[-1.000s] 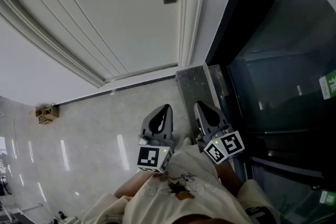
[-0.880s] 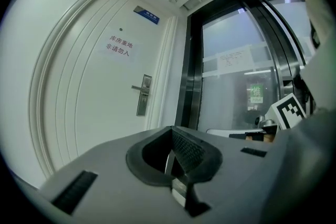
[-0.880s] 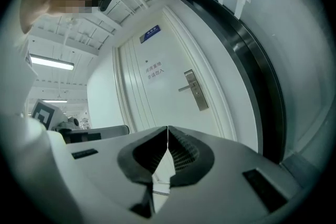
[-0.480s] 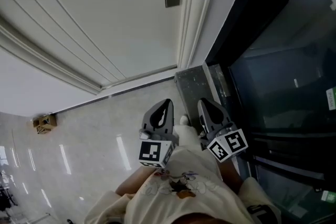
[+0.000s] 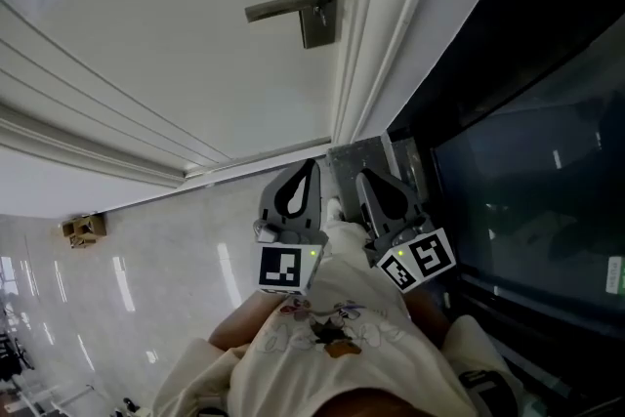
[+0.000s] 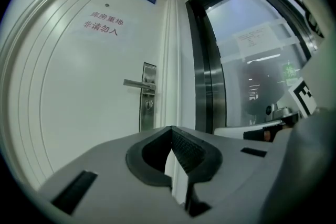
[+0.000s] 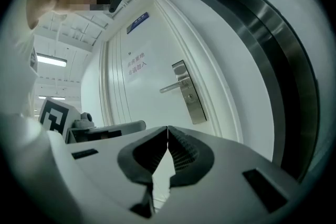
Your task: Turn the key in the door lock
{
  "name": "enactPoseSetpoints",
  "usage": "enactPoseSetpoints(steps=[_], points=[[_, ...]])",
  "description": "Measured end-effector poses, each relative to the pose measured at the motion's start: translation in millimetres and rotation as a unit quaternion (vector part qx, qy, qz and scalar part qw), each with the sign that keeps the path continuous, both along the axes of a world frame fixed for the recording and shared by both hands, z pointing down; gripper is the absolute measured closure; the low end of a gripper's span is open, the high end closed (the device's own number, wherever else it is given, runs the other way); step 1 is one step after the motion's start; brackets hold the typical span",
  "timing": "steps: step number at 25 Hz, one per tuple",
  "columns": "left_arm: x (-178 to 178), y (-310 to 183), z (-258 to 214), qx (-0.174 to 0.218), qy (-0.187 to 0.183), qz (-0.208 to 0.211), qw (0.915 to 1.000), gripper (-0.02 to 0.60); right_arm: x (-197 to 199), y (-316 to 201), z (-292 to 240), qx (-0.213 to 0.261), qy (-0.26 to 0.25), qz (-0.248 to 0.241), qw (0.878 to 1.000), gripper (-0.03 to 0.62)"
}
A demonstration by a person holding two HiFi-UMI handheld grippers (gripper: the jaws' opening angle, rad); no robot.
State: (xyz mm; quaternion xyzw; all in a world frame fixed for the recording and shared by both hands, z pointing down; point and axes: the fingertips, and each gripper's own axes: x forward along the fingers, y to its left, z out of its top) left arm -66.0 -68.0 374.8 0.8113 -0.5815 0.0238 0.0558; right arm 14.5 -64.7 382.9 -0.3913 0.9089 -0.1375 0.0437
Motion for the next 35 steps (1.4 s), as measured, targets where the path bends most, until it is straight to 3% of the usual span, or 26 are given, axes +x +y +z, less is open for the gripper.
enactPoseSetpoints(steps=[5,13,15,17,20,24,25,27,29,33,35], points=[[2.8,-62.3,-9.8,0.006,0.016,-0.016,0.9997,0.575,-9.3,-57.0,-6.3,0.013,0.004,-0.034,0.999,0.586],[-1.8,-119.1,-23.7,0.016,0.047,0.005,0.9987,0.575,-13.8,-97.7,-9.1,0.009,0.004,-0.029,1.0,0.586],[-3.0,-131.2,-26.2,0.017,0.079,0.023,0.9964,0.575,-14.5,-105.0,-10.7,0.008,-0.001,-0.018,1.0,0.586],[-6.6,-143.2,-30.0,0.014,0.145,0.037,0.9886,0.574,-15.1,-110.3,-14.5,0.008,-0.006,-0.006,1.0,0.586],[-20.4,-157.4,-37.4,0.02,0.262,0.042,0.9638,0.574,-18.6,-114.2,-17.7,0.01,-0.004,0.005,1.0,0.586],[-22.9,-180.3,-33.4,-0.009,0.393,0.081,0.9157,0.539,-14.9,-116.3,-21.3,0.009,0.002,0.019,1.0,0.586],[-21.1,-186.6,-30.2,-0.019,0.41,0.092,0.9073,0.523,-13.2,-117.0,-21.5,0.007,0.002,0.023,1.0,0.586],[-17.8,-198.0,-22.5,-0.039,0.422,0.109,0.899,0.481,-11.4,-118.7,-20.8,0.001,-0.001,0.029,1.0,0.586],[-15.7,-207.3,-16.7,-0.053,0.439,0.124,0.8884,0.477,-10.6,-120.0,-21.0,-0.003,-0.003,0.035,0.999,0.586],[-13.7,-221.8,-18.7,-0.067,0.519,0.17,0.835,0.477,-12.2,-123.0,-23.2,-0.003,-0.001,0.047,0.999,0.586],[-15.8,-228.1,-22.9,-0.063,0.549,0.185,0.813,0.477,-13.5,-124.9,-24.1,-0.004,-0.002,0.053,0.999,0.586]])
